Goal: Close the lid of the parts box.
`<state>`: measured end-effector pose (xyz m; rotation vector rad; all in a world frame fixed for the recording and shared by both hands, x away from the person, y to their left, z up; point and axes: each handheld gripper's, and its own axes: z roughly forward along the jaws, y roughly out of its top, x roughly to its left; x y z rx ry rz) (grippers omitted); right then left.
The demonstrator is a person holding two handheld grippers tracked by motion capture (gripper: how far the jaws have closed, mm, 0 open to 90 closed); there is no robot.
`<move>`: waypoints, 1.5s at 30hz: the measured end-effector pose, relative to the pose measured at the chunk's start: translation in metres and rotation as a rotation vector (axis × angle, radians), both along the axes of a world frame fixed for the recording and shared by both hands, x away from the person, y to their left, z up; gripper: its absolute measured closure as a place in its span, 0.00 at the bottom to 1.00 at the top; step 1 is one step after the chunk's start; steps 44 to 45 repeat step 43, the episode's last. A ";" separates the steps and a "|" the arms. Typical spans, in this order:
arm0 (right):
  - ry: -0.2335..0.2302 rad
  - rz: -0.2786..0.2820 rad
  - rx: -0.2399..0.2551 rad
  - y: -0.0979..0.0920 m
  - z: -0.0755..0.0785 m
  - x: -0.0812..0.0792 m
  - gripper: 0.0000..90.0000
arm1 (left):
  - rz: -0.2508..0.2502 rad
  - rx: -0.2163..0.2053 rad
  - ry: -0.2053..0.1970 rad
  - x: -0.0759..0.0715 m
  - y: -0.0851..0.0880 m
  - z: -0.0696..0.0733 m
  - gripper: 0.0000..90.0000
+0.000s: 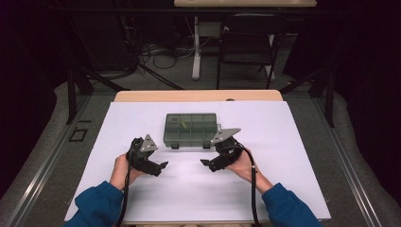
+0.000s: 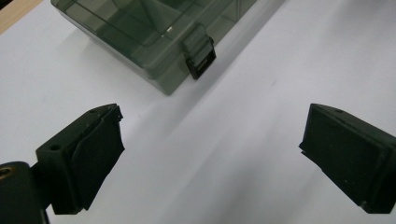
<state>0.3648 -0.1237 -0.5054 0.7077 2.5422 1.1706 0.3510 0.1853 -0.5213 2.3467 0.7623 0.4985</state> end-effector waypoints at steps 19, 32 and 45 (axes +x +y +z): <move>-0.013 -0.019 0.009 -0.019 -0.015 -0.041 0.05 | 0.045 -0.006 -0.018 -0.044 0.016 -0.021 0.00; -0.036 -0.039 0.011 -0.026 -0.025 -0.069 0.02 | 0.062 -0.010 -0.033 -0.065 0.022 -0.030 0.00; -0.042 -0.052 0.016 -0.034 -0.029 -0.083 0.00 | 0.077 -0.038 -0.050 -0.076 0.023 -0.033 0.00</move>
